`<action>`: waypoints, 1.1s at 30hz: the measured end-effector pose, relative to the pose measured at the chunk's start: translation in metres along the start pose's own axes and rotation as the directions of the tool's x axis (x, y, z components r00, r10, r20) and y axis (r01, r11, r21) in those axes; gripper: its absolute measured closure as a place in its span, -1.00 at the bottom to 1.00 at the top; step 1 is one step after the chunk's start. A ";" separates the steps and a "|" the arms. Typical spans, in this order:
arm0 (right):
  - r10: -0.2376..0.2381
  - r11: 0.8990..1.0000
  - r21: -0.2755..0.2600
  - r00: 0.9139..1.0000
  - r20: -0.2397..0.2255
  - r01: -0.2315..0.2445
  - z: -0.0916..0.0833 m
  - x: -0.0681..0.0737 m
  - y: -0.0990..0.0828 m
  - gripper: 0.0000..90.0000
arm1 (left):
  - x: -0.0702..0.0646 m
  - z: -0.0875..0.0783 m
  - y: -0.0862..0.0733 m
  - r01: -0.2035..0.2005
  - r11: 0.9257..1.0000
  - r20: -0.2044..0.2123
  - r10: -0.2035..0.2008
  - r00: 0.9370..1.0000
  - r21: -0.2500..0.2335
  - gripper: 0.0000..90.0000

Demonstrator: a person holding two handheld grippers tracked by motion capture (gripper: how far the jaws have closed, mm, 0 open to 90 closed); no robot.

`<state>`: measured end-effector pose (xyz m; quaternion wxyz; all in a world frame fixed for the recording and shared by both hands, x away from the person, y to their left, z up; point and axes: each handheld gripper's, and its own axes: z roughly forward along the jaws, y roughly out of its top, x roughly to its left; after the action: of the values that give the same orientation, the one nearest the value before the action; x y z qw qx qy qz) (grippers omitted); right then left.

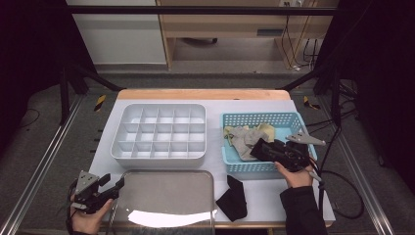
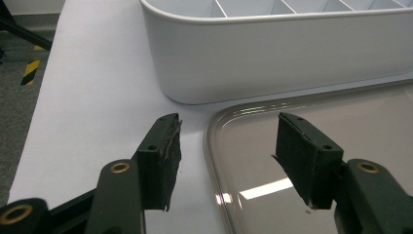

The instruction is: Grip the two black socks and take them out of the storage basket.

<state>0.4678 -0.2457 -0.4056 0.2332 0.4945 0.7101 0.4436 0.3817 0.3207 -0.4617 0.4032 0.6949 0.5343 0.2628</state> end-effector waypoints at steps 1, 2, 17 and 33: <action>-0.005 1.000 0.008 1.000 0.009 0.005 0.004 -0.003 0.003 0.01 | 0.000 0.000 0.000 0.001 1.000 0.000 -0.001 1.000 0.001 -0.09; -0.005 1.000 0.014 1.000 0.016 0.005 0.007 -0.005 0.004 0.00 | 0.000 0.000 0.000 0.003 1.000 0.001 -0.003 1.000 0.002 -0.09; 0.039 0.993 0.110 0.993 0.108 -0.051 0.045 -0.022 0.010 -0.32 | 0.001 0.001 0.000 0.003 1.000 0.001 -0.003 1.000 0.004 -0.08; 0.036 0.980 0.190 0.987 0.155 -0.066 0.063 -0.021 0.001 -0.42 | 0.001 0.001 0.000 0.000 1.000 0.002 0.000 1.000 0.006 -0.08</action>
<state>0.5253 -0.2397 -0.4385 0.2254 0.5652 0.7174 0.3393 0.3827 0.3214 -0.4626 0.4017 0.6964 0.5348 0.2603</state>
